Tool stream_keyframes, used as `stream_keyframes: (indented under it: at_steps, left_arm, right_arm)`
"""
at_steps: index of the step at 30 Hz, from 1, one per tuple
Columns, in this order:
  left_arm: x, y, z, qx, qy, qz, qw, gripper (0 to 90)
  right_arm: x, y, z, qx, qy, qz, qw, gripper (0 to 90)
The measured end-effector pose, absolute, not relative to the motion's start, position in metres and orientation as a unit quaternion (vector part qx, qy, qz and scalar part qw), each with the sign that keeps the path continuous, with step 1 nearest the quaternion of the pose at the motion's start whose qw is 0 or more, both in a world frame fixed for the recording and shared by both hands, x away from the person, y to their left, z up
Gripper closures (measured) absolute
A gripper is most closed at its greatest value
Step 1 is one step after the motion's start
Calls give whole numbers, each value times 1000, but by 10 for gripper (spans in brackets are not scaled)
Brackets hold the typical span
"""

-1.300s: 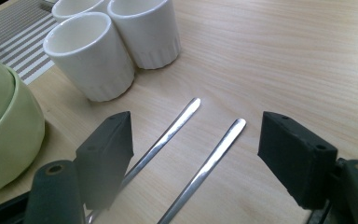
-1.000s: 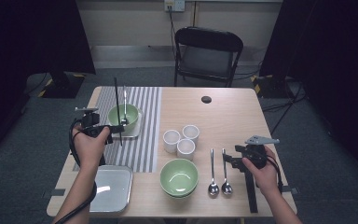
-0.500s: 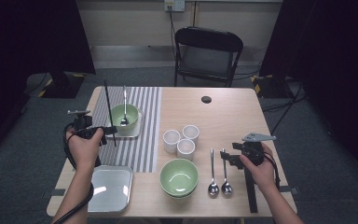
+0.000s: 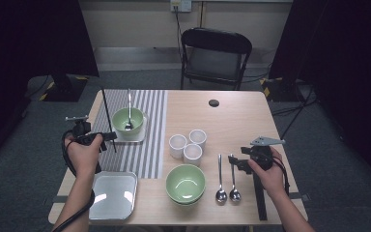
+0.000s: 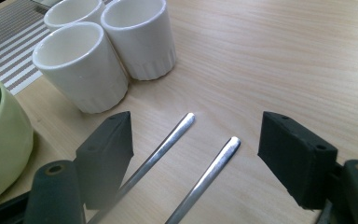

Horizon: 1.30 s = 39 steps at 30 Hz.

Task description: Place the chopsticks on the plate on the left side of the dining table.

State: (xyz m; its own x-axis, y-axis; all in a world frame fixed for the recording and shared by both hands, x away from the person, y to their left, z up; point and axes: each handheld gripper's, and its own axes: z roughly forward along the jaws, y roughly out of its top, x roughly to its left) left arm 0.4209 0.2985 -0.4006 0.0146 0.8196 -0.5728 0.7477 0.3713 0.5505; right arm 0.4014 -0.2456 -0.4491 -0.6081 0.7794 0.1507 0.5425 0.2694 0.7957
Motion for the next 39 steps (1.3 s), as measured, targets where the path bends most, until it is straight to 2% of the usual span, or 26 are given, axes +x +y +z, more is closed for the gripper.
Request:
stream_keyframes:
  at_steps: [5, 22, 39]
  left_arm:
    - [421, 302, -406, 542, 709, 42, 449, 868]
    - [425, 308, -419, 527, 725, 49, 440, 867]
    - [441, 299, -426, 536, 728, 47, 426, 867]
  right_arm:
    - [399, -243, -449, 417, 786, 435, 137, 253]
    - [402, -239, -446, 410, 790, 433, 143, 253]
    - [398, -250, -445, 421, 782, 436, 147, 254]
